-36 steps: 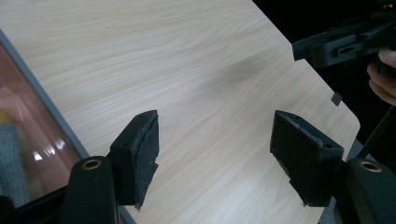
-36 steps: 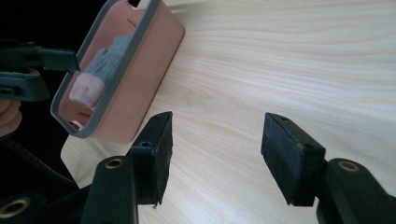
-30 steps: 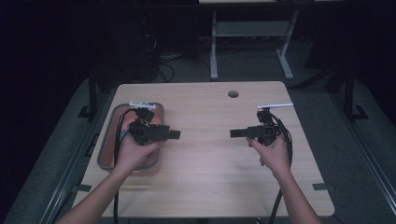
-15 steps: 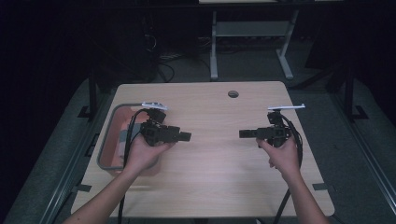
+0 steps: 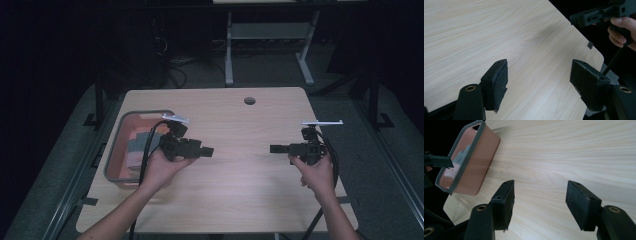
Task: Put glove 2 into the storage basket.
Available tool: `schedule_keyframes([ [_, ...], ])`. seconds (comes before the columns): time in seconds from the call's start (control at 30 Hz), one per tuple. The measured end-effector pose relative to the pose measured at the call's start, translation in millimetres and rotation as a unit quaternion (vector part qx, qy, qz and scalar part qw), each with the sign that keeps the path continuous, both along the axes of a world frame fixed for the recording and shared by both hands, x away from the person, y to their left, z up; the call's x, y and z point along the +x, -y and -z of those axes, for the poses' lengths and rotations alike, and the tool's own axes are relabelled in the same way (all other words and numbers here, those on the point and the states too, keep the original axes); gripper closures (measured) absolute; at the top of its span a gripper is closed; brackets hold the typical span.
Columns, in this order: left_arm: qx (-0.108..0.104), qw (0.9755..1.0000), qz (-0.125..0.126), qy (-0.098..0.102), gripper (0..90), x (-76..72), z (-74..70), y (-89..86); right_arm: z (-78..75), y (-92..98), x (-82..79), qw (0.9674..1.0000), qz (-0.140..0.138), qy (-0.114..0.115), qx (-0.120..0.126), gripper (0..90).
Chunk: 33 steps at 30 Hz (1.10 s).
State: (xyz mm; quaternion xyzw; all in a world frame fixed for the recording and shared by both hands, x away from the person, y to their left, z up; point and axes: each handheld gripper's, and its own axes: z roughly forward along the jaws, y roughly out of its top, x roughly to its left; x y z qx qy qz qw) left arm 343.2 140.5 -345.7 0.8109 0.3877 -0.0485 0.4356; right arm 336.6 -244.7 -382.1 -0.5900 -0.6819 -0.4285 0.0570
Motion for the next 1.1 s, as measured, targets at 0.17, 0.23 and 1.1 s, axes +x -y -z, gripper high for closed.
schedule_keyframes([
  [0.17, 0.005, 0.9999, 0.015, -0.006, 30.2, -2.4, 7.5, 15.3, 4.6, 11.2, -4.8, 0.9999, 0.01, 0.001, -0.005, 39.2],
  [0.23, 0.006, 0.9998, 0.018, -0.007, 29.7, -2.8, 9.4, 19.7, 6.5, 15.3, -6.8, 0.9999, 0.015, -0.004, -0.005, 39.1],
  [1.1, 0.005, 0.9984, 0.056, -0.012, 28.5, -23.7, 30.9, 53.5, 42.1, 50.2, -37.0, 0.9992, 0.031, -0.016, -0.019, 38.0],
])
